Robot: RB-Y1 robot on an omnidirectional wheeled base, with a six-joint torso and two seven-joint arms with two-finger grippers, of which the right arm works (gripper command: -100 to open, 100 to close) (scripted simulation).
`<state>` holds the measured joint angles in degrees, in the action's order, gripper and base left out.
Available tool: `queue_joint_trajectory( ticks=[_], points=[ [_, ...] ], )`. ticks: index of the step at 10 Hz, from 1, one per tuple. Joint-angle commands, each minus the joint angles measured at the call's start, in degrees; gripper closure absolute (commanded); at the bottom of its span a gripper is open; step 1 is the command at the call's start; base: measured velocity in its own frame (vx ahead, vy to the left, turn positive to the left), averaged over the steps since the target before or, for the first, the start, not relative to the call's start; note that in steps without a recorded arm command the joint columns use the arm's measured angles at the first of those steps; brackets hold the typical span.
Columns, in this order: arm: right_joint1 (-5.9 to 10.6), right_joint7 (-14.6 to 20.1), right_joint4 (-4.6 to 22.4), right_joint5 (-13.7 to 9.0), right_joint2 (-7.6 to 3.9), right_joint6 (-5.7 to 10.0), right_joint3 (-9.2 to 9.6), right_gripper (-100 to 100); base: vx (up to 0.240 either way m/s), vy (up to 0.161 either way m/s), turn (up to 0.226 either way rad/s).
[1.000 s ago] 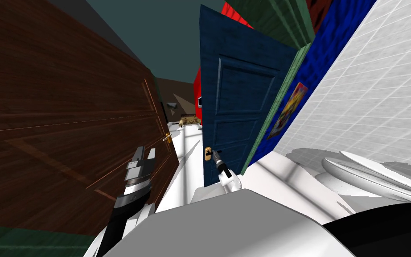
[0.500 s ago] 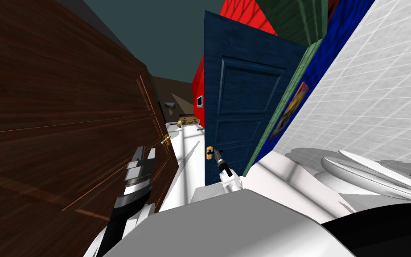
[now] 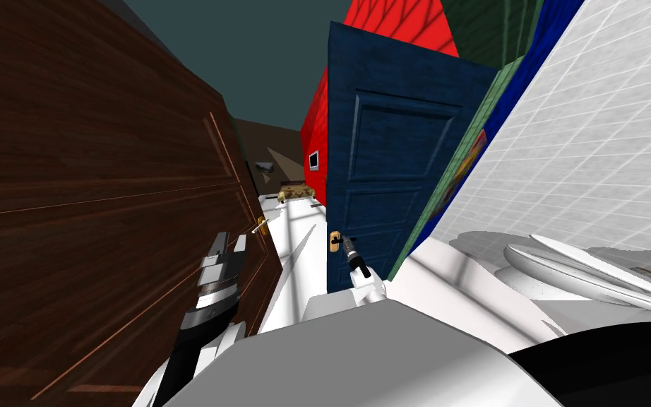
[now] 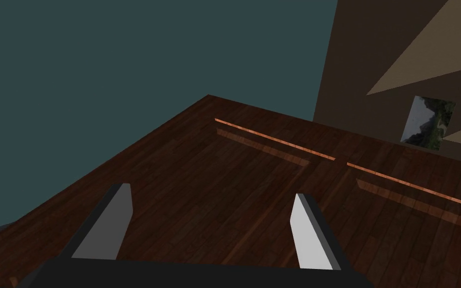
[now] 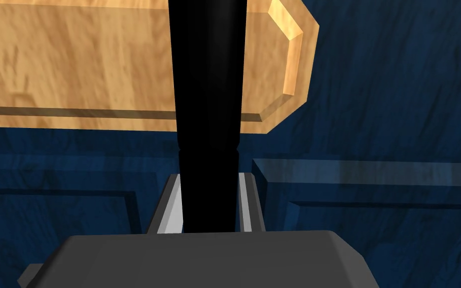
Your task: Push the door open
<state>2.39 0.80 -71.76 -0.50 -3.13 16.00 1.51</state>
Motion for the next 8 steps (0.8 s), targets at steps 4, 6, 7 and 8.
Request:
queue_joint_trajectory(
  ticks=[4, 6, 7, 8],
  points=[
    [1.13, -0.6, 0.9, -0.4, -0.12, 0.31, -3.67, 100, 0.108, 0.096, -0.071],
    [1.49, -0.9, 1.3, -0.6, 0.23, 0.23, -5.08, 100, 0.119, 0.098, -0.063],
    [1.7, -1.1, 1.5, -0.7, 0.5, 0.18, -5.93, 100, 0.182, 0.125, -0.124],
    [1.91, -1.3, 1.7, -0.7, 0.77, 0.13, -6.73, 100, 0.193, 0.147, -0.084]
  ],
)
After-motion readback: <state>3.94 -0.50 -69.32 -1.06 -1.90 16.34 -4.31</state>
